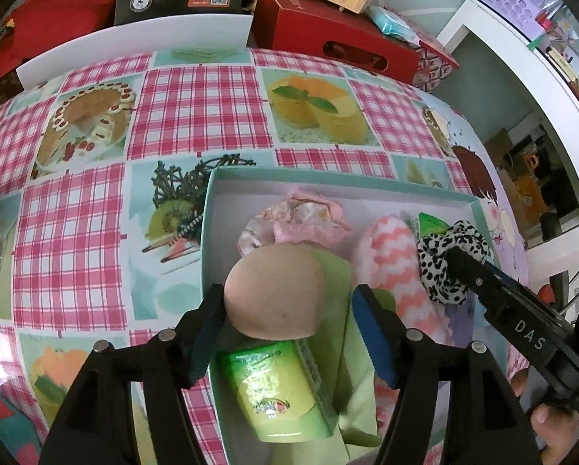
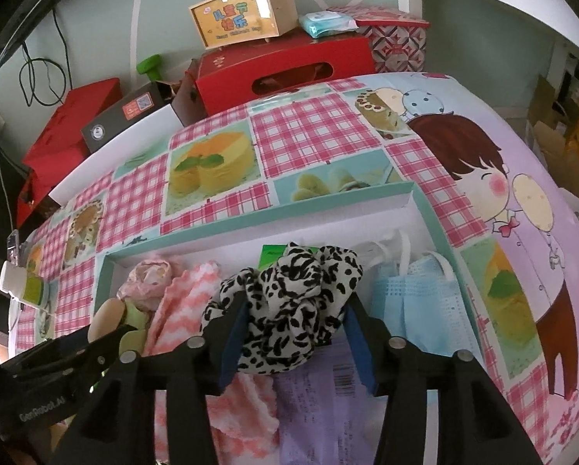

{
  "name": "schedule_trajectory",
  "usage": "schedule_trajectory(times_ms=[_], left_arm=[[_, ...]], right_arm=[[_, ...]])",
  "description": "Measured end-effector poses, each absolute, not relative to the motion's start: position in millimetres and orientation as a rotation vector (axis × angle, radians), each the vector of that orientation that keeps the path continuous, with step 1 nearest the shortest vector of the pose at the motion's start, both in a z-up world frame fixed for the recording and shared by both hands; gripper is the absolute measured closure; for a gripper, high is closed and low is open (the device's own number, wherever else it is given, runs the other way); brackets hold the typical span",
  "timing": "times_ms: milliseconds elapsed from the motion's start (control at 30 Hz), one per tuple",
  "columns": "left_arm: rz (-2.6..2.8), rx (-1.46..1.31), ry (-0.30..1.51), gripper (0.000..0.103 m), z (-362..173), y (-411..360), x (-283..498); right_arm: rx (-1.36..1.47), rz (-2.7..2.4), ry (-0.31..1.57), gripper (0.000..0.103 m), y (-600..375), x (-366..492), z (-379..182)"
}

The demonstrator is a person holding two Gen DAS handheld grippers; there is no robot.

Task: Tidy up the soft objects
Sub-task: 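Open the left tool to drop the ball while the right tool releases the scrunchie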

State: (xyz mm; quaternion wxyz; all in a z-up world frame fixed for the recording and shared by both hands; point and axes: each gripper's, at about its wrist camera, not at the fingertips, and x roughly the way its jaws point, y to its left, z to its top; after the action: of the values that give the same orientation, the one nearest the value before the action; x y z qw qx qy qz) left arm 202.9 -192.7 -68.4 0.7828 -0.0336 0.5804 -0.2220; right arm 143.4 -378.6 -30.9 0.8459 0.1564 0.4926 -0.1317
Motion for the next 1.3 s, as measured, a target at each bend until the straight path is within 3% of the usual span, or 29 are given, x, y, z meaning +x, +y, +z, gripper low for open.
schedule_trajectory(times_ms=[167, 267, 367, 567, 767, 1300], left_arm=[[-0.471, -0.062, 1.239, 0.035, -62.6, -190.6, 198.6], [-0.478, -0.064, 1.217, 0.028, -56.7, -189.1, 195.7], [-0.438, -0.03, 1.186, 0.014, -52.4, -187.0, 193.6], [-0.344, -0.03, 1.138, 0.008, -48.3, -171.6, 197.8], [-0.24, -0.04, 1.138, 0.001, -53.6, -156.6, 203.9], [-0.192, 0.022, 1.128, 0.001, -44.8, -145.6, 201.4]], right_arm=[[0.287, -0.33, 1.049, 0.03, -378.4, 143.7, -27.9], [0.276, -0.334, 1.052, 0.028, -378.2, 143.7, -27.6], [0.242, -0.349, 1.056, 0.02, -375.6, 144.5, -26.3], [0.21, -0.357, 1.032, 0.002, -370.6, 144.1, -20.9], [0.197, -0.345, 1.009, 0.0, -366.2, 145.3, -17.5], [0.147, -0.308, 1.003, 0.0, -348.2, 150.6, -13.6]])
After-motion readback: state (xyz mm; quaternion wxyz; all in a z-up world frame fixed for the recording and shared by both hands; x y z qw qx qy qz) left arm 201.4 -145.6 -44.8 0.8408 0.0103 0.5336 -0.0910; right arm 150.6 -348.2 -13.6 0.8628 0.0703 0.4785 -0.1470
